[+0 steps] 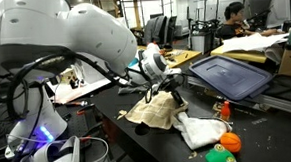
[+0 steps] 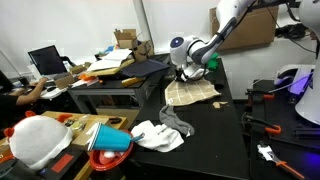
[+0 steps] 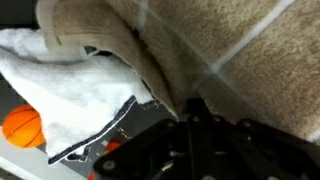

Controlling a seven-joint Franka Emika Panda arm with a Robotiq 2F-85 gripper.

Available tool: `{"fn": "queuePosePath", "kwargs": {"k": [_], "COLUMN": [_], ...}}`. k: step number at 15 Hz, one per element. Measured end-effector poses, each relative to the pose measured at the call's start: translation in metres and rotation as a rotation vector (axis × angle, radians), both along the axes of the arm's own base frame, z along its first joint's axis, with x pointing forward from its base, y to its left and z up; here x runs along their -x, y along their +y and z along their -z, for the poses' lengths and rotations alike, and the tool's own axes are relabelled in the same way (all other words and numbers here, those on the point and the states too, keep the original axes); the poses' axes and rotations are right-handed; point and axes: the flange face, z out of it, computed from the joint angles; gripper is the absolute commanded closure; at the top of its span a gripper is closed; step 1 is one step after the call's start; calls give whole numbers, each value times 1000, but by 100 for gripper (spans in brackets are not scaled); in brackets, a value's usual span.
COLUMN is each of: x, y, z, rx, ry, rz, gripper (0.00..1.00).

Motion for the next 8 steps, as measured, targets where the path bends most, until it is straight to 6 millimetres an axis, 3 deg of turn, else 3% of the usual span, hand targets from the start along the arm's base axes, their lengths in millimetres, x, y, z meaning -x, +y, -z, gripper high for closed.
{"fn": "queuePosePath", "kwargs": {"k": [8], "x": [-9], "y": [49], "z": [-49], "rx": [-210], "ry": [-44], "rz": [-53], "gripper": [100]}}
